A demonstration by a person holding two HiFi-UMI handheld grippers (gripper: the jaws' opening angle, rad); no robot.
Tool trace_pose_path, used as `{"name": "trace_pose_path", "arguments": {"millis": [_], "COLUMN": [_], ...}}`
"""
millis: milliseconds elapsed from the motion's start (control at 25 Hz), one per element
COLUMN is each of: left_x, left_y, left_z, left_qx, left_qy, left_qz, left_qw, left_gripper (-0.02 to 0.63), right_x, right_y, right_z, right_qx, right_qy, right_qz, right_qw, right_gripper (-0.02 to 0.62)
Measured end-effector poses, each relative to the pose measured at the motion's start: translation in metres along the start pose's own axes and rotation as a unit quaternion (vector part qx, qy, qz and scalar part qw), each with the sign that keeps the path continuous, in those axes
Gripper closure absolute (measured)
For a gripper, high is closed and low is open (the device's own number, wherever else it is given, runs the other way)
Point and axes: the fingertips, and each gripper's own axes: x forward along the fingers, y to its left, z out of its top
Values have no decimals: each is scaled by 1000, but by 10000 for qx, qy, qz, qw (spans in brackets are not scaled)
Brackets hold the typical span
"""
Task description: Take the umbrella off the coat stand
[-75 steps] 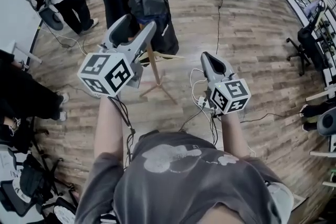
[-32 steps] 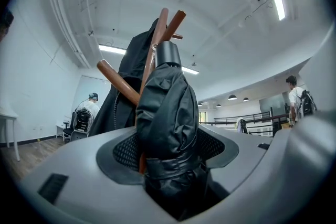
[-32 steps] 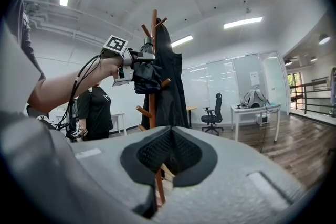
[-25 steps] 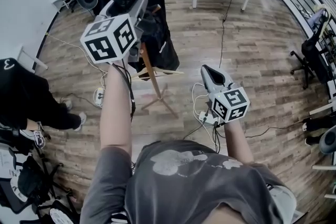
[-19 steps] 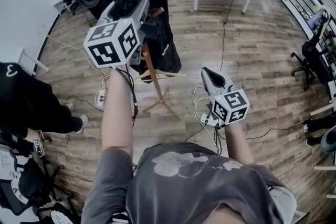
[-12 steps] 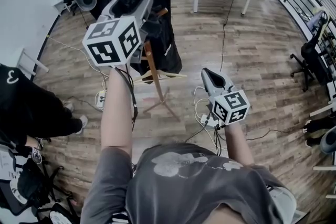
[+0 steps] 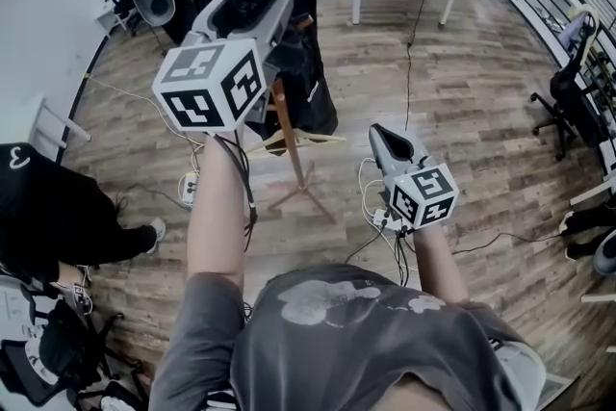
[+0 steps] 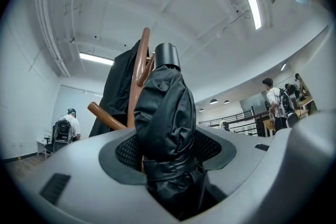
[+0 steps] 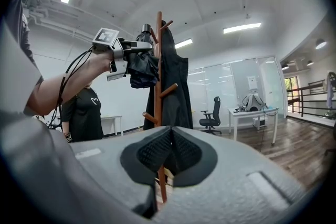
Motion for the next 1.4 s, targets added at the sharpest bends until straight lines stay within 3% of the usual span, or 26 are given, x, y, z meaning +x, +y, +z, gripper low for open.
{"name": "trace_pose_path", "arguments": {"millis": [520,1400], "left_x": [-35,-163], "left_y": [-14,50], "left_z": [22,-71], "left_qx": [11,-566], "left_qy": [-277,30], "left_qz": [-528,-1316], "left_qw": [9982,9897], "left_gripper": [342,342], "right_x": [4,21], "right_y": [32,144], "right_z": [1,-11], "right_qx": [19,-30], "right_qy": [-27,2], "right_qz": [-141,-959], "right_qw": [9999,9954], "right_gripper": [597,597]}}
